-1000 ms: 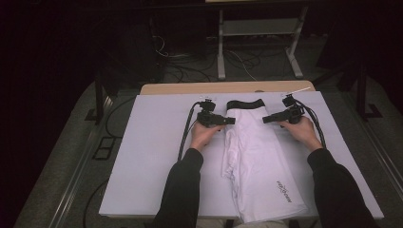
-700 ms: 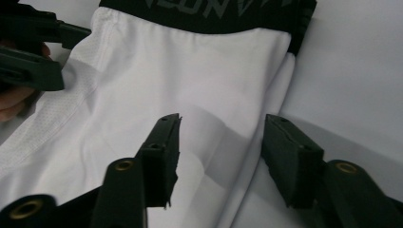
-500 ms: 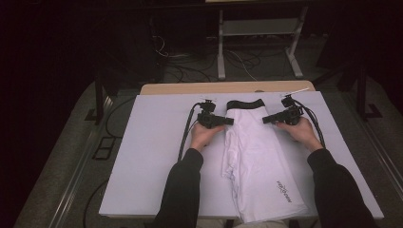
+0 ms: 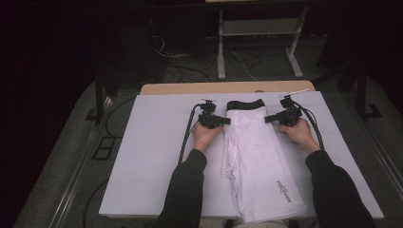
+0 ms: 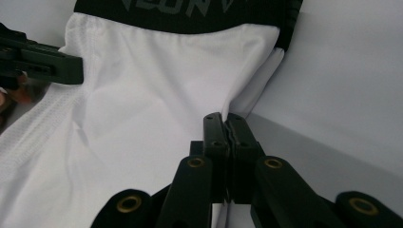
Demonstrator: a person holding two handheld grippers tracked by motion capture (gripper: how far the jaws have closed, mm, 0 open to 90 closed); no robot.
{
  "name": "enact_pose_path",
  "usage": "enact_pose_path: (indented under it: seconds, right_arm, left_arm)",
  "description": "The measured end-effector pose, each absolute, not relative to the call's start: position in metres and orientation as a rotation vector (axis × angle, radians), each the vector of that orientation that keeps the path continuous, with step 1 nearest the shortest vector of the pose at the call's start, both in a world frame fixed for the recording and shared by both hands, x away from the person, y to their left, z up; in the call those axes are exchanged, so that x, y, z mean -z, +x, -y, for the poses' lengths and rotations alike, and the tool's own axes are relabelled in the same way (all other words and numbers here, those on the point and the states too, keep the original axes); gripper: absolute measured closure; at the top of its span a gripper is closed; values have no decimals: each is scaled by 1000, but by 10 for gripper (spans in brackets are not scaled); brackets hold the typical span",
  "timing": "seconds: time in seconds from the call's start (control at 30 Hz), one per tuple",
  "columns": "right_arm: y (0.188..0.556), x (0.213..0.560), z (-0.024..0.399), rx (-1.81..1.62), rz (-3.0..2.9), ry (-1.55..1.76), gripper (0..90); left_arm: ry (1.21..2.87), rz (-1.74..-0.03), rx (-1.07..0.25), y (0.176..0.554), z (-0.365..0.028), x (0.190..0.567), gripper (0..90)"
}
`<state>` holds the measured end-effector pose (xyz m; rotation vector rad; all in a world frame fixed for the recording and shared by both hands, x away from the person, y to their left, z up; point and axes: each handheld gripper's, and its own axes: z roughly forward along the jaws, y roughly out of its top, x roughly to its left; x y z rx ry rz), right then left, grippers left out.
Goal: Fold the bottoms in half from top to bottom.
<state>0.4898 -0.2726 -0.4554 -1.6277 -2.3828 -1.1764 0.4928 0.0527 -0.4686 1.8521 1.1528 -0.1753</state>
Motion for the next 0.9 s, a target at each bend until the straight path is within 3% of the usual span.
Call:
enact_pose_path:
  seconds: [0.9]
  right_arm:
    - [470, 432, 277, 1329, 2434, -1523, 877]
  left_arm:
    - [1854, -1031, 134, 473, -55, 435, 882]
